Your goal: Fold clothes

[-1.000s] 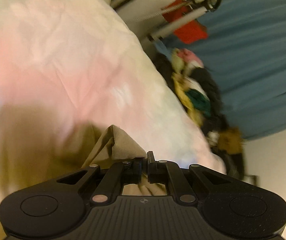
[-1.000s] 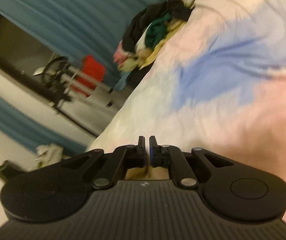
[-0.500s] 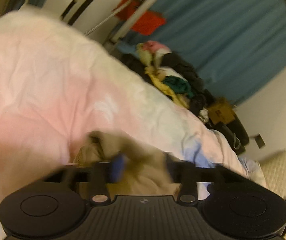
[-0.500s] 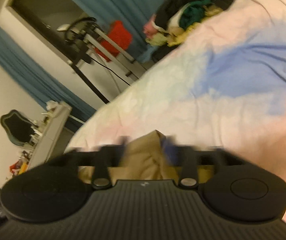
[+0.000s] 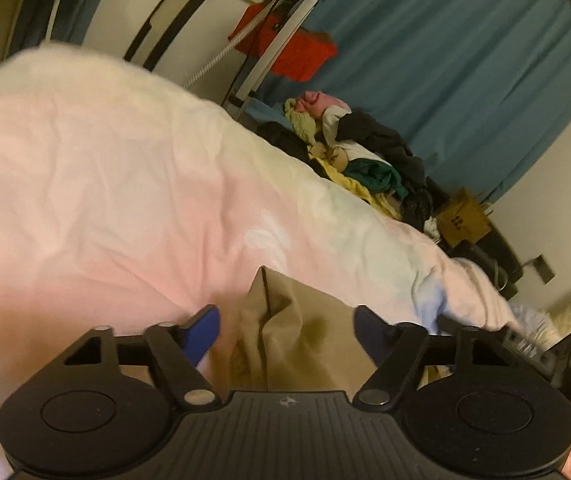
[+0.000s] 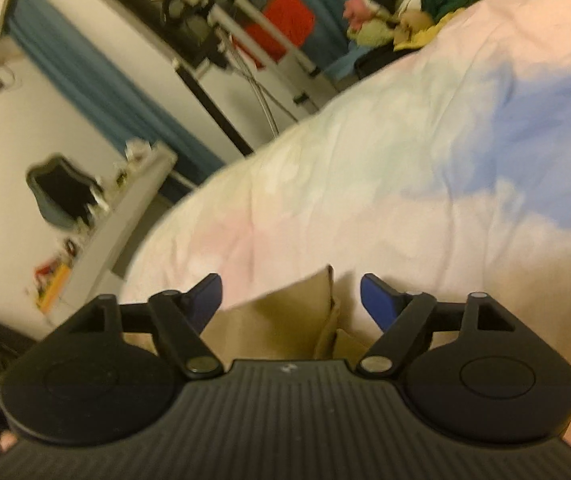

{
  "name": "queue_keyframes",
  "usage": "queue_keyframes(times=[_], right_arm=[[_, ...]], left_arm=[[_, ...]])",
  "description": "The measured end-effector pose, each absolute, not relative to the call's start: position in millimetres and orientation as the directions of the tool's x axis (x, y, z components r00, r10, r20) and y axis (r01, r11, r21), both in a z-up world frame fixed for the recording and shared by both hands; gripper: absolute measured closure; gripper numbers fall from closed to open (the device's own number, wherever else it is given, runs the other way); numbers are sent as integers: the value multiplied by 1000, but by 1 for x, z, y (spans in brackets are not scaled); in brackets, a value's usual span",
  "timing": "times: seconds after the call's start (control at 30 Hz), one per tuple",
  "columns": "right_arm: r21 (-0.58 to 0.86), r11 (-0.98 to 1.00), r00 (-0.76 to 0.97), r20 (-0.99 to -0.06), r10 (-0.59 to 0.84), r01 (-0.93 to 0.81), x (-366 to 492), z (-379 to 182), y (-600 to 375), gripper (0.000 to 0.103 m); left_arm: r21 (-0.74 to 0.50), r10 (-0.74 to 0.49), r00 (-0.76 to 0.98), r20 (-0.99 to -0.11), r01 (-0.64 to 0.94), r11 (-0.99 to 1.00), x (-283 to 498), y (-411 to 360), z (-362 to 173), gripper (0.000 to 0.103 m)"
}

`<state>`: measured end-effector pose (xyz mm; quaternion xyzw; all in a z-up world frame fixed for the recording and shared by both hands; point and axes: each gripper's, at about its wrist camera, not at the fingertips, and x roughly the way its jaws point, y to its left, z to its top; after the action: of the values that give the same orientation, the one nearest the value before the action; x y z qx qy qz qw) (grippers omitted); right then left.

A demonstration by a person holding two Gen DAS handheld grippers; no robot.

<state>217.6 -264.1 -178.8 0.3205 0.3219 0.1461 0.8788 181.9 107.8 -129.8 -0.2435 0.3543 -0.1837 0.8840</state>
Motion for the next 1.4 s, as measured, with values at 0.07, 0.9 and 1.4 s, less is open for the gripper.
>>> queue_keyframes(times=[0.07, 0.9, 1.4], right_arm=[[643, 764, 736, -498, 458, -40, 223, -183, -259, 40], [497, 864, 832, -510, 217, 80, 184, -152, -246, 92], [336, 941, 880, -436, 186, -32, 104, -90, -201, 51]], left_arm=[[-574, -515, 676, -528, 163, 802, 191, 105, -136, 54], [-458, -502, 680, -534, 267, 848, 195, 61, -120, 95], [-268, -412, 729, -546, 314, 911, 119, 63, -81, 33]])
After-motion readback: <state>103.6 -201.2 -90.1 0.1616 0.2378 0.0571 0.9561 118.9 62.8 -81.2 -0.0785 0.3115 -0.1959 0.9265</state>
